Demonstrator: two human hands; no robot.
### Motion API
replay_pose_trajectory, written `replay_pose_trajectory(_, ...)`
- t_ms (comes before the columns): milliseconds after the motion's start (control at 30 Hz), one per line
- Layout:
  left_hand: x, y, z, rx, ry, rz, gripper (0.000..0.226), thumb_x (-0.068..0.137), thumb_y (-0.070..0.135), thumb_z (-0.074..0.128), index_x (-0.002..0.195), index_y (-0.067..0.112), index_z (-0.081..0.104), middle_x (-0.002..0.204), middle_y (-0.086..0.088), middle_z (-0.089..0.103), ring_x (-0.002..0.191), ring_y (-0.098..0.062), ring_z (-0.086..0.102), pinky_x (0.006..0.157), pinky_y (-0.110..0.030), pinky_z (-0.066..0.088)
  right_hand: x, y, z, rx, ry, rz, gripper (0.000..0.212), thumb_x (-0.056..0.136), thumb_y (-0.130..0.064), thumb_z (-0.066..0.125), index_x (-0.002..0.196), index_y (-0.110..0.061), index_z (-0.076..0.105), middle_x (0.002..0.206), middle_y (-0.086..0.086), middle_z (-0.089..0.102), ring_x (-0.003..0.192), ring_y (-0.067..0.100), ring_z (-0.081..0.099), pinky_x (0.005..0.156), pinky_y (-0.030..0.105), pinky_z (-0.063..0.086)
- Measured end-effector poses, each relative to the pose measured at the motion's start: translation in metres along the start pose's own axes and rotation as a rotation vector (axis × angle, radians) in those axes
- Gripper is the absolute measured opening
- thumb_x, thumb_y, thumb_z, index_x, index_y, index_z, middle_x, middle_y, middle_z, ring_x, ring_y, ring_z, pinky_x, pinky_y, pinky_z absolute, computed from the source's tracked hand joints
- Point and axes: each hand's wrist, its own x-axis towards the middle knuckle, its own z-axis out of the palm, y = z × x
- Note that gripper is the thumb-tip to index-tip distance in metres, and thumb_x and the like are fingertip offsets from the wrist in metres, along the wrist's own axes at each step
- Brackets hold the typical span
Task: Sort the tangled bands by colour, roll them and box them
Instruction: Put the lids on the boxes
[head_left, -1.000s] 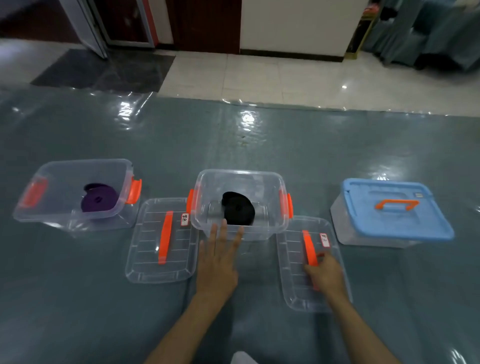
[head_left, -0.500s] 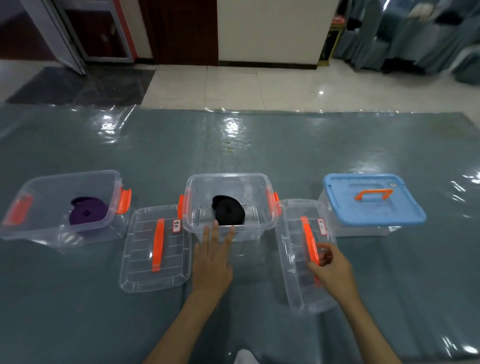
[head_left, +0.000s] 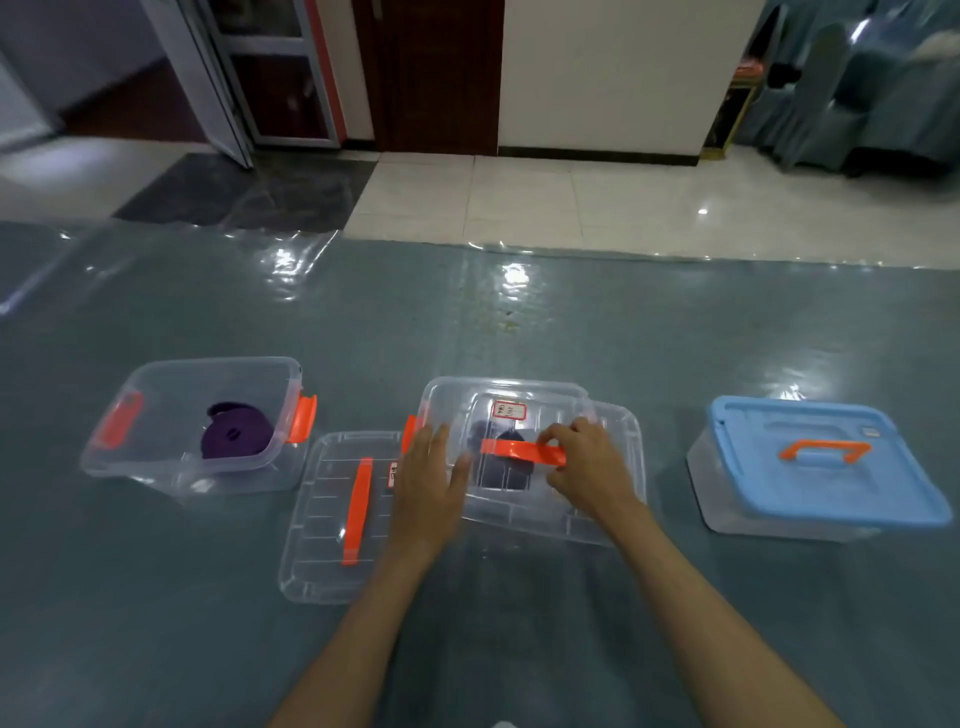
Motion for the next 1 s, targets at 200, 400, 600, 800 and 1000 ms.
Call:
replay_pose_trajectory(200, 0.047, -0.014, 0.004, -0.006, 0.031, -0.159, 0.057, 0.111, 0.037, 0.044, 0.165, 0.024, 0.03, 0.171, -0.009, 0.029, 0.159, -0.029, 0.023, 0.129, -0.051, 0.021, 0.041, -0.023, 0.017, 0.002, -0.034, -0.115, 0.041, 0.085, -0.02, 0.076, 0.126, -0.023, 0.067, 0.119, 0.004, 0.06, 0.111, 0.026, 0.053, 0.095, 0.039, 0.049)
replay_pose_trajectory(400, 0.065, -0.038, 0.01, -0.361, 0.082, -0.406, 0.039, 0.11, 0.029, 0.049, 0.146, 0.015, 0.053, 0.144, -0.009, 0.058, 0.134, -0.032, 0.056, 0.107, -0.04, 0.045, 0.041, 0.004, 0.032, 0.235, 0.051, -0.205, 0.039, 0.084, -0.005, 0.073, 0.121, -0.016, 0.073, 0.111, -0.004, 0.057, 0.106, 0.02, 0.053, 0.098, 0.041, 0.051)
replay_pose_trajectory(600, 0.061, -0.047, 0.021, -0.485, 0.159, -0.541, 0.06, 0.102, 0.039, 0.067, 0.154, 0.018, 0.047, 0.148, -0.004, 0.06, 0.135, -0.026, 0.058, 0.112, -0.037, 0.045, 0.017, 0.032, 0.047, 0.283, 0.373, 0.277, 0.061, 0.096, -0.012, 0.066, 0.154, -0.019, 0.05, 0.165, 0.012, 0.039, 0.154, 0.035, 0.033, 0.122, 0.052, 0.027)
replay_pose_trajectory(800, 0.051, -0.031, 0.022, -0.451, 0.487, -0.413, 0.038, 0.094, 0.019, 0.074, 0.132, 0.022, 0.073, 0.123, 0.014, 0.074, 0.115, 0.003, 0.066, 0.098, -0.018, 0.052, 0.001, 0.044, 0.045, 0.667, 0.377, 0.54, 0.053, 0.092, -0.057, 0.066, 0.135, -0.026, 0.07, 0.098, -0.006, 0.076, 0.09, 0.018, 0.07, 0.077, 0.03, 0.051)
replay_pose_trajectory(1000, 0.051, -0.027, 0.022, -0.28, 0.503, -0.238, 0.026, 0.099, 0.01, 0.072, 0.124, 0.012, 0.077, 0.125, 0.002, 0.075, 0.118, 0.003, 0.064, 0.094, -0.001, 0.046, 0.004, 0.038, 0.049, 0.405, 0.512, 0.408, 0.039, 0.102, -0.031, 0.067, 0.142, -0.027, 0.066, 0.076, 0.011, 0.074, 0.064, 0.029, 0.064, 0.061, 0.028, 0.042)
